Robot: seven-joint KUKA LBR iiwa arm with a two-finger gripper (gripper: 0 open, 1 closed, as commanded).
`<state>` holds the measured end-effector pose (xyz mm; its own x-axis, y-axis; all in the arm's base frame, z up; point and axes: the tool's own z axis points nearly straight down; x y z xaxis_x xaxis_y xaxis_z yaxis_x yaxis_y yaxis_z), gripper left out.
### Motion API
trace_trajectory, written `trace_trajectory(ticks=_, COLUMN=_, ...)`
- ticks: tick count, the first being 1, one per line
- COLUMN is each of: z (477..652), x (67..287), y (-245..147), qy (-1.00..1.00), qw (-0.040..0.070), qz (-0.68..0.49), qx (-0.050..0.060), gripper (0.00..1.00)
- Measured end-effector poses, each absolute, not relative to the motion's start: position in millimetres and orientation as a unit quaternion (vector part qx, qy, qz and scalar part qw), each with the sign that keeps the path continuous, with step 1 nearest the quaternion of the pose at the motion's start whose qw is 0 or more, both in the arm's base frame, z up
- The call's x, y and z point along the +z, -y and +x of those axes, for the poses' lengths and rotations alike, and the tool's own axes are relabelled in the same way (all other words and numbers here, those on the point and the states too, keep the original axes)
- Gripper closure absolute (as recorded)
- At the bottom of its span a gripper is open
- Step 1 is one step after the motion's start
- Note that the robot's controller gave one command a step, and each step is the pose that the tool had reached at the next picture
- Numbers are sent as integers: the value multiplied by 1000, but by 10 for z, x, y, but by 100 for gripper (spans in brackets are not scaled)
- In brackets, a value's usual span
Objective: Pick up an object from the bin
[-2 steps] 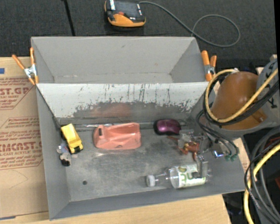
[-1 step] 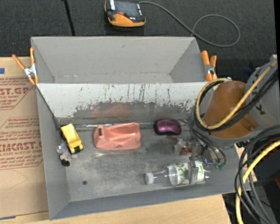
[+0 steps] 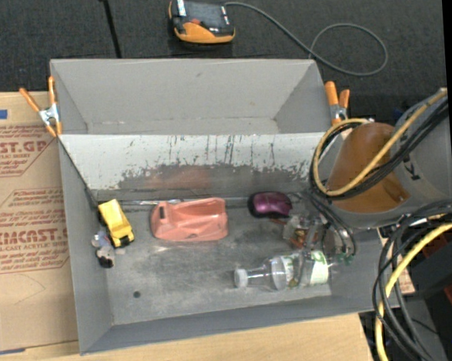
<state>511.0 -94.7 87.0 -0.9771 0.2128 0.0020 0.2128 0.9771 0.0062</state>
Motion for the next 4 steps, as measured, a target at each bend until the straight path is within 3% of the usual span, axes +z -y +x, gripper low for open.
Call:
trace_trajectory(ticks=1, z=5058, x=817, y=1019, qy=999, qw=-2, qz=-53, qx=-6, gripper=0)
trace_trajectory(ticks=2, z=4981, x=811, y=1332, qy=1000, qw=-1, qz=14, qx=-7, gripper=0)
trace_trajectory(ticks=4, z=4922, x=764, y=1082, qy=987, qw=-1, qz=-160, qx=-1, gripper=0)
